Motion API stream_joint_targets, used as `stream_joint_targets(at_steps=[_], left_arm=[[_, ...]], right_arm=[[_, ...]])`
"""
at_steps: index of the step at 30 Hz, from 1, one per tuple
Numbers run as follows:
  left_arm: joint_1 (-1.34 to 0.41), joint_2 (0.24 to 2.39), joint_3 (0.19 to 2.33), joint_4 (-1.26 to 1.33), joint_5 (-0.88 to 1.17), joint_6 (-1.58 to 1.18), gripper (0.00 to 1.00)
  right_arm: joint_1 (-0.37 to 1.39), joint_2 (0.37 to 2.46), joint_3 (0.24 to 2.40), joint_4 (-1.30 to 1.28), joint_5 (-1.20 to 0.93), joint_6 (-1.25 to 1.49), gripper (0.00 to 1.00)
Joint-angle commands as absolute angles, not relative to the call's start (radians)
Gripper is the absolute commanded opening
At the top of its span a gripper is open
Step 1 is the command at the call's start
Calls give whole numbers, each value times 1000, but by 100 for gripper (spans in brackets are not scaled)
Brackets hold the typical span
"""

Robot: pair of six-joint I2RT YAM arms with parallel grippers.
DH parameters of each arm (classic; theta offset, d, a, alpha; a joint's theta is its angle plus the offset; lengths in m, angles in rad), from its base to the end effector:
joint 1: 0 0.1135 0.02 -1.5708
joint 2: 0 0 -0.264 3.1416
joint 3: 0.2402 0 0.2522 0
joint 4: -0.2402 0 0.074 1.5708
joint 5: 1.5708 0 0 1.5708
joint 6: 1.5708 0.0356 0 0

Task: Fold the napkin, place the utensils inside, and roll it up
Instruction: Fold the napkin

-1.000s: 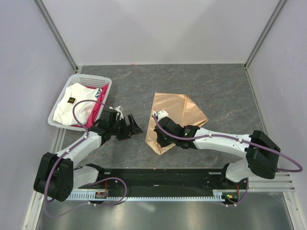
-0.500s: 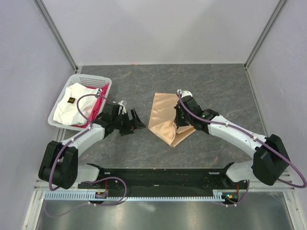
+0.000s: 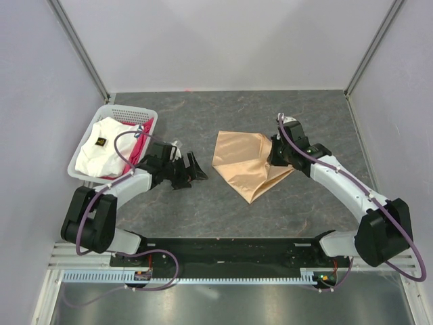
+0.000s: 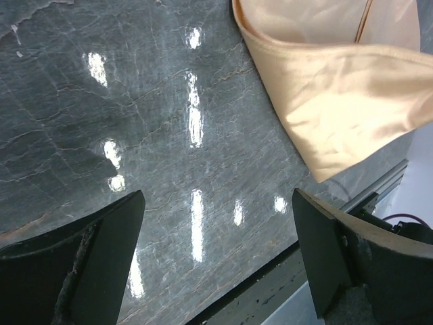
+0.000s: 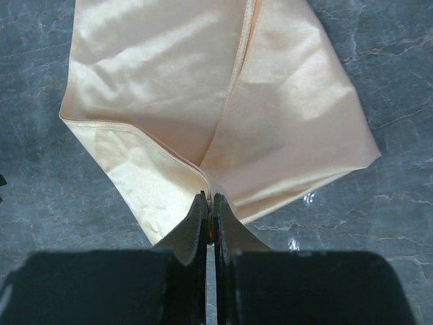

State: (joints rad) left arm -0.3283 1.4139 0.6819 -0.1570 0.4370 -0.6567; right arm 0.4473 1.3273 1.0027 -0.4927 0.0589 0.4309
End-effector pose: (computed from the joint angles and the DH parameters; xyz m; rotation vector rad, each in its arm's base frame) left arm 0.2488 -0.1007 0.1727 -0.2216 2.5829 -0.9391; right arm 0.2557 0.1203 0.2686 0.0084 2.4141 0.3417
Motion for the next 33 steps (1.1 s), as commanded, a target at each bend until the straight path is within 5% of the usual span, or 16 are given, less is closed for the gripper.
stream_joint_targets(at_steps=[1, 33], left_arm=[[-324, 1425, 722, -120, 468, -650, 97], [-325, 1445, 716, -98, 497, -657, 97]], right_arm=[[407, 1305, 1061, -508, 15, 400, 0], [199, 1505, 1016, -399, 2, 314, 0]])
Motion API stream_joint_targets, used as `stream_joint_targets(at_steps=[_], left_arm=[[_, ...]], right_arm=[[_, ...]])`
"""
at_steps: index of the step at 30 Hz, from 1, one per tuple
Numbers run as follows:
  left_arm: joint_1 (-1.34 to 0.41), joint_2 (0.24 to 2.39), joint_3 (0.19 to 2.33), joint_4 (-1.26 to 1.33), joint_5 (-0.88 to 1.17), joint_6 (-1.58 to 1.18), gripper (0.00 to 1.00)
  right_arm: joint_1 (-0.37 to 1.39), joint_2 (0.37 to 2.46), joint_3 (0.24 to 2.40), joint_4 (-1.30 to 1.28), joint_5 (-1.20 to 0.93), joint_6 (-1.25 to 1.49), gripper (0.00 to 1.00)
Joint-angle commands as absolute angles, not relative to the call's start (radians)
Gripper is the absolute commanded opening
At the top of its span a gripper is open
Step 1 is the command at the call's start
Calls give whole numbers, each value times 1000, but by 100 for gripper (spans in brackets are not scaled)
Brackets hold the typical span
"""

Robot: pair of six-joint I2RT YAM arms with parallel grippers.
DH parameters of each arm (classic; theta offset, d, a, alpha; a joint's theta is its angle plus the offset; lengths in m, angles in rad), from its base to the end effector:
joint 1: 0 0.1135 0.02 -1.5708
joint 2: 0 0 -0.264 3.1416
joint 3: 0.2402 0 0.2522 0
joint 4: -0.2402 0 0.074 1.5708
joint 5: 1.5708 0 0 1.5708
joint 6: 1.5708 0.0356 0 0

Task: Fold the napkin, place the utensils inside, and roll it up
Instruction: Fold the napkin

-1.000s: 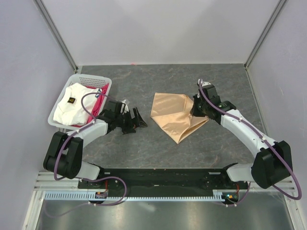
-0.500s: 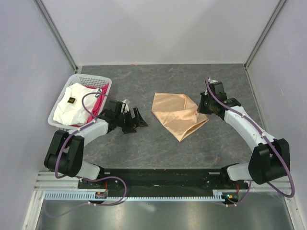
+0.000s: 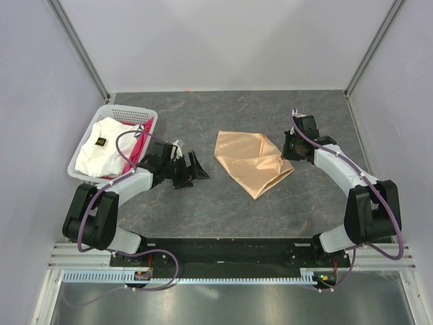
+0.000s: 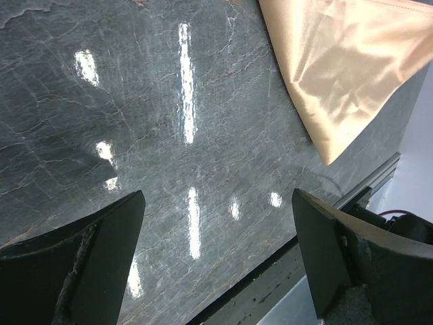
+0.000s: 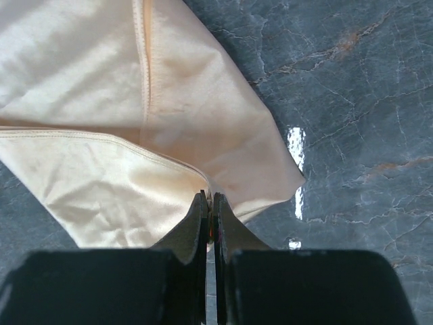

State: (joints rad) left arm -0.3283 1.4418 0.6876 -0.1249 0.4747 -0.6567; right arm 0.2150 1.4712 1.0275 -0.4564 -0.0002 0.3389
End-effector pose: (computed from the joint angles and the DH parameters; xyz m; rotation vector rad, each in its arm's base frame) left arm 0.2532 -0.1034 0.1699 -0.1995 2.5779 -0.9879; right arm 0.3018 0.0659 0.2394 0.1539 2.4814 0.2371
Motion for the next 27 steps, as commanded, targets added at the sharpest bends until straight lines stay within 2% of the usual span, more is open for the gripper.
stream_joint_targets(at_steps=[1, 10, 13, 16, 17, 19, 23, 27], left_arm=[[-327, 1447, 718, -98, 497, -657, 97], [-328, 1447, 716, -98, 502, -657, 97], [-327, 1450, 716, -98, 506, -657, 96], [-328, 1448, 718, -100, 511, -657, 97], [-327, 1447, 718, -103, 511, -657, 96], [-328, 1442, 718, -104, 511, -657, 96], [-328, 1440, 716, -106, 512, -657, 96], [-331, 1440, 718, -104, 514, -657, 96]], right_arm=[[195, 1511, 1012, -393, 3, 313, 0], [170, 1565, 1014, -388, 43, 301, 0], [166, 1577, 1014, -394, 73, 299, 3], [163, 1585, 1015, -411, 100, 301, 17], [161, 1585, 1014, -419, 113, 301, 28], [161, 1582, 1012, -425, 123, 299, 37], [158, 1563, 1009, -437, 137, 293, 60], [156, 1552, 1008, -437, 135, 287, 70]])
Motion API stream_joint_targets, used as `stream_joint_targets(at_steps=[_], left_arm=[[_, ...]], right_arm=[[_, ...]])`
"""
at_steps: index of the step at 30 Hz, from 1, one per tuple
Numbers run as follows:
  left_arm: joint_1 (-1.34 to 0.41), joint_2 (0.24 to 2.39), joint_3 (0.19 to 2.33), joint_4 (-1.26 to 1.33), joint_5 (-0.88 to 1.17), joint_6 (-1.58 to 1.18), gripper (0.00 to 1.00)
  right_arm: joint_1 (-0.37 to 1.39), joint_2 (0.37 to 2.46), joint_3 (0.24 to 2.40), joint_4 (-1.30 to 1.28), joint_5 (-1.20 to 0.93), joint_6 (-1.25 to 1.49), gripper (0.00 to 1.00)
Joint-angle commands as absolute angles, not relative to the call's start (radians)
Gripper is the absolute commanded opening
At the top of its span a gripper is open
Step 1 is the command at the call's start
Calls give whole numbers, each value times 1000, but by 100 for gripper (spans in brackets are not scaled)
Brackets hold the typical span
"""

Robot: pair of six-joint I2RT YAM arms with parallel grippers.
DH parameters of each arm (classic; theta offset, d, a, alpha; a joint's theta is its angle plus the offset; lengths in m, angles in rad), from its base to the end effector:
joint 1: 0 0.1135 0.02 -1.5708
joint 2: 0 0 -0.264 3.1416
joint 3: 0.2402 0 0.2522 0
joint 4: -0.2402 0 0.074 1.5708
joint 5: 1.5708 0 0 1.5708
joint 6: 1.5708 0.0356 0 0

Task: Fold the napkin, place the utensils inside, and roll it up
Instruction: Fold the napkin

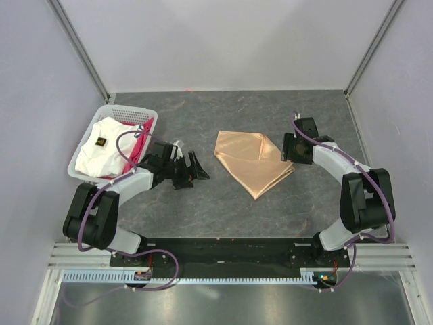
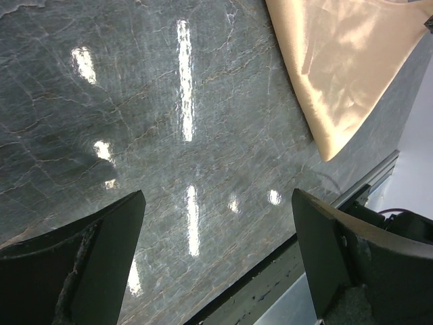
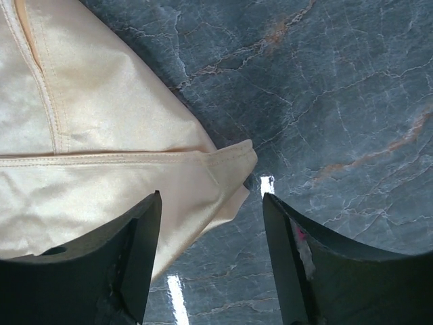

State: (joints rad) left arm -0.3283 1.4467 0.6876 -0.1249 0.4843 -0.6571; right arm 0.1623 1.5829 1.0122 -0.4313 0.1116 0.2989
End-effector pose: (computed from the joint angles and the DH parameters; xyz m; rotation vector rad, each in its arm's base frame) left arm 0.2533 -0.1038 0.1688 -0.1976 2.5840 -0.9984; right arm 0.3171 0.0479 0.2035 0.2167 2.5543 0.0319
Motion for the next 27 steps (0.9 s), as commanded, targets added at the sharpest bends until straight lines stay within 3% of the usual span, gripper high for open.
stream_joint_targets(at_steps=[1, 9, 19, 27], left_arm=[[-331, 1442, 718, -106, 514, -657, 96], [-347, 1469, 738, -74, 503, -686, 96], [-363, 1546, 770, -3, 485, -747, 96], [-394, 1712, 873, 87, 471, -795, 94]], right_arm=[[155, 1555, 1011, -436, 133, 284, 71], [112, 1581, 990, -430, 75, 331, 74], [71, 1578, 925, -371, -51, 362, 55], [72, 1577, 873, -361, -61, 391, 47]])
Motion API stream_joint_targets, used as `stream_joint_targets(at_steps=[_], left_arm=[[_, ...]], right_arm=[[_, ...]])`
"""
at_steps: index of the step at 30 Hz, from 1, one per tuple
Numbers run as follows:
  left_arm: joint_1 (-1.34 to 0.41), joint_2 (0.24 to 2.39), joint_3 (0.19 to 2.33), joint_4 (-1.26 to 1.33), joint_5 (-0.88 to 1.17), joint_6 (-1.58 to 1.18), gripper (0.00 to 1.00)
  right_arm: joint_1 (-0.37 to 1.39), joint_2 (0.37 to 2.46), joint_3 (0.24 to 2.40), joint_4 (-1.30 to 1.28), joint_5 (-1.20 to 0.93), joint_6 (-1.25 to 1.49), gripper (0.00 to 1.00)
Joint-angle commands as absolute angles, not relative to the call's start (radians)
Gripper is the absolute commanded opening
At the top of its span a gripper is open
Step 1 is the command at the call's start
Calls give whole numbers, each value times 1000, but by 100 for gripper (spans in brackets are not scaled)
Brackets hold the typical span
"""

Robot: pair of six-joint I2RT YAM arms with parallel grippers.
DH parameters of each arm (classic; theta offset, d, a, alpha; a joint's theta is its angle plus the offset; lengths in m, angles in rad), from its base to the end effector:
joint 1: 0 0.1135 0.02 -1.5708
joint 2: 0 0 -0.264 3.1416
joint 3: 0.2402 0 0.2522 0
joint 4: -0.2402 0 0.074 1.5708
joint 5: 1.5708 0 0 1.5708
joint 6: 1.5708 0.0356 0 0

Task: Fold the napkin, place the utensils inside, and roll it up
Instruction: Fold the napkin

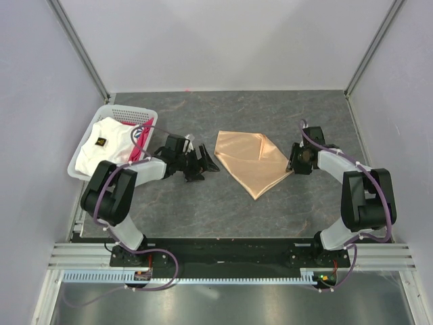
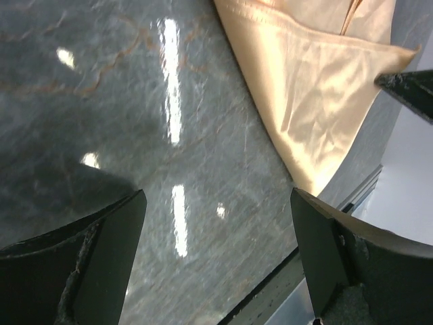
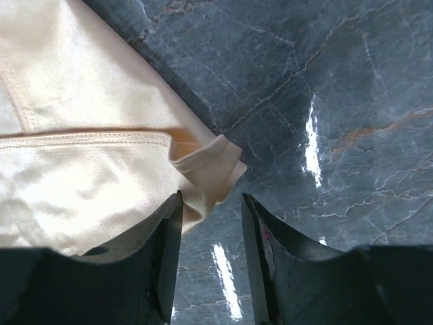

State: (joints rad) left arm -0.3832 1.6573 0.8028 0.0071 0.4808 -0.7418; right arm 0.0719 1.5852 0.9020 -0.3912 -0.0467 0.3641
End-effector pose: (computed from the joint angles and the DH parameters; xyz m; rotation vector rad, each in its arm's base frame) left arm 0.2895 -0.1345 0.1520 -0.2245 2.5795 -1.0549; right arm 0.3029 0.0235 0.1730 0.3716 2.6333 0.2064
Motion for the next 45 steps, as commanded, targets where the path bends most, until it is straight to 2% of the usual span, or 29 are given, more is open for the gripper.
stream_joint_targets(at_steps=[1, 5, 13, 19, 25, 29, 32, 38, 45], left_arm=[[-394, 1726, 890, 92, 471, -801, 94], [-394, 1756, 922, 95, 471, -808, 94], [-393, 1753, 939, 92, 469, -810, 94], [-394, 1750, 950, 80, 477, -799, 94], [-394, 1736, 948, 77, 479, -796, 94], [-394, 1732, 950, 74, 483, -796, 94], [-394, 1727, 946, 72, 488, -793, 94], [-394, 1694, 940, 69, 494, -772, 94], [-390, 1663, 920, 72, 471, -758, 94]], right_arm=[[71, 1575, 868, -356, -58, 394, 47], [72, 1575, 851, -341, -66, 406, 45], [71, 1605, 827, -290, -75, 416, 32], [71, 1628, 834, -255, -112, 405, 33], [71, 1646, 842, -236, -143, 431, 41], [72, 1670, 841, -235, -133, 437, 41], [71, 1683, 833, -233, -124, 440, 36], [71, 1701, 815, -224, -126, 449, 17], [71, 1680, 776, -225, -136, 485, 13]])
